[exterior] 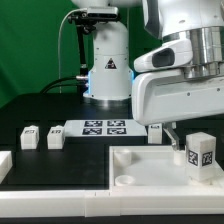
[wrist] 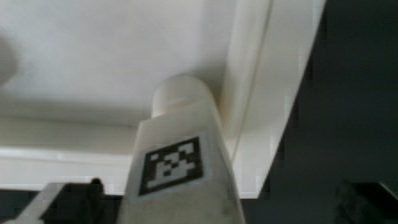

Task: Assemble one leg

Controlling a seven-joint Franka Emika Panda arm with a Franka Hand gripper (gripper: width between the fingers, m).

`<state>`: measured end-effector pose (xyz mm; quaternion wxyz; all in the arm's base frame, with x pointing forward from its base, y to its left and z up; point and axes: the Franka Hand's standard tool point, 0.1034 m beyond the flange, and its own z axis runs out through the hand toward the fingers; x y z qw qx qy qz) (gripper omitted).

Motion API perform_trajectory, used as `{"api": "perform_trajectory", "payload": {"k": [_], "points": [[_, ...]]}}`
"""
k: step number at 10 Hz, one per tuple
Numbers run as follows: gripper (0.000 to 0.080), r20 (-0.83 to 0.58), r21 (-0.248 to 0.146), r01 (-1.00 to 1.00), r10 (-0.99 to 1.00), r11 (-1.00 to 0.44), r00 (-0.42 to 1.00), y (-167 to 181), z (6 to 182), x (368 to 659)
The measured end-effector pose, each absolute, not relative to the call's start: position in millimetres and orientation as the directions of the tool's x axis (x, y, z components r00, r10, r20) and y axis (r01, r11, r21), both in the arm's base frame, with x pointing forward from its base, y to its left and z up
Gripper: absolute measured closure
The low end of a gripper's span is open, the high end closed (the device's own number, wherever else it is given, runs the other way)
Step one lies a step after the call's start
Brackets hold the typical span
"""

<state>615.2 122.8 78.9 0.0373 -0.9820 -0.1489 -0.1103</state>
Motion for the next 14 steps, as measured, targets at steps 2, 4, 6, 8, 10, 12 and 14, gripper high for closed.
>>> {"api": "perform_trajectory", "payload": {"k": [2, 4, 6, 8, 10, 12, 14], "points": [[0.0150, 0.229, -0.002, 0.427, 0.415, -0.904, 0.880, 116.4, 78.5, 616.3], [0.0176, 0.228, -0.003, 0.425, 0.413, -0.905, 0.882, 116.3, 78.2, 615.9], [0.0467, 0.228, -0.004, 0.424, 0.412, -0.906, 0.882, 116.0, 78.0, 615.7], [0.0508, 0.227, -0.004, 0.424, 0.412, -0.906, 0.882, 116.0, 77.9, 615.6], [0.0508, 0.228, -0.010, 0.402, 0.389, -0.916, 0.893, 116.0, 77.8, 615.5], [0.0508, 0.233, -0.026, 0.349, 0.334, -0.937, 0.913, 115.8, 78.2, 615.9], [0.0508, 0.233, -0.110, 0.047, 0.020, -0.993, 0.972, 116.2, 77.3, 614.9]]}}
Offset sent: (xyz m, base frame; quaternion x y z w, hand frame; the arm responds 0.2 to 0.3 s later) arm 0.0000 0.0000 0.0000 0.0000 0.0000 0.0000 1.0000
